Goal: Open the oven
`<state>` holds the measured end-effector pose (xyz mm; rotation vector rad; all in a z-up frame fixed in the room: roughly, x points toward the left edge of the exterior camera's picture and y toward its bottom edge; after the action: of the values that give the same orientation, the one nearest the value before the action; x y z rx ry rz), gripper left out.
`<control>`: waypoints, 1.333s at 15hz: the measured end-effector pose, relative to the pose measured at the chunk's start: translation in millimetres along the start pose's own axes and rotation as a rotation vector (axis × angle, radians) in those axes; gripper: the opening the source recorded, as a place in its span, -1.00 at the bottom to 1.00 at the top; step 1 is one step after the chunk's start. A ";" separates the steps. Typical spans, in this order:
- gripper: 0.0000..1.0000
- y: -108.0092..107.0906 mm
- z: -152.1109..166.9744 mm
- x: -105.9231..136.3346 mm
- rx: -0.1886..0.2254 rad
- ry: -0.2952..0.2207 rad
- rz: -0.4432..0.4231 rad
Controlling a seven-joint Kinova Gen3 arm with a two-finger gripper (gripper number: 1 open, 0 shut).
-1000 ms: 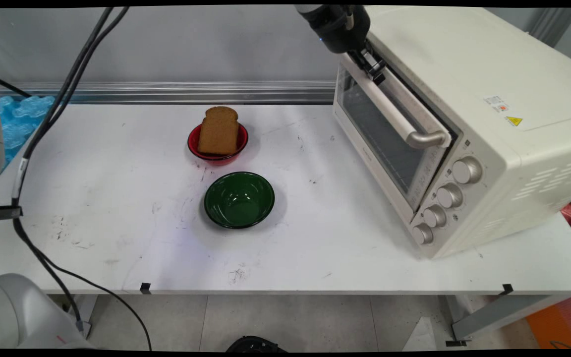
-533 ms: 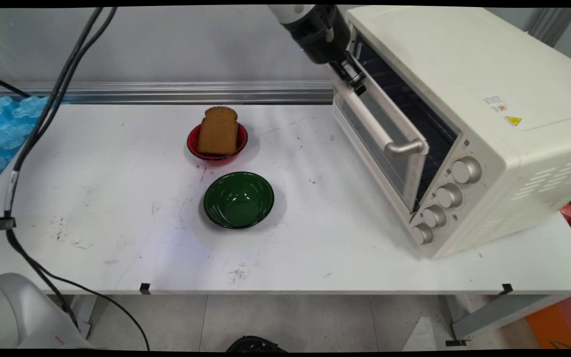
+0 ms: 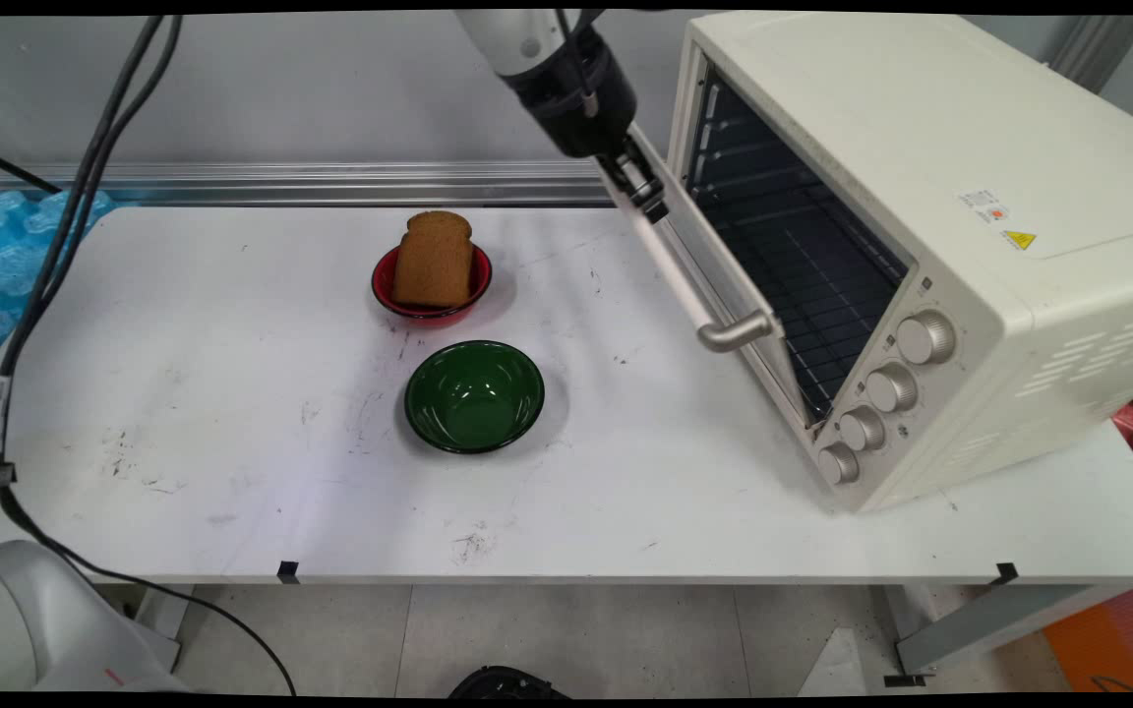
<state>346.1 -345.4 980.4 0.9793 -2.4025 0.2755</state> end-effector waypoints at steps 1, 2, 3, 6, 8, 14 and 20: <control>-1.00 0.0 -1.7 -5.5 -0.001 -0.010 0.000; -1.00 0.1 -2.9 -11.1 -0.003 -0.018 0.000; -1.00 0.3 -3.7 -16.0 -0.005 -0.024 0.000; -1.00 0.4 -4.0 -30.6 -0.011 -0.030 0.003; -1.00 -0.4 -2.0 -40.5 -0.012 -0.026 0.004; -1.00 -2.5 4.8 -70.5 -0.015 -0.020 0.026; -1.00 -5.4 9.0 -94.5 -0.008 -0.014 0.037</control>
<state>403.0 -296.9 921.7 0.9370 -2.4348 0.2725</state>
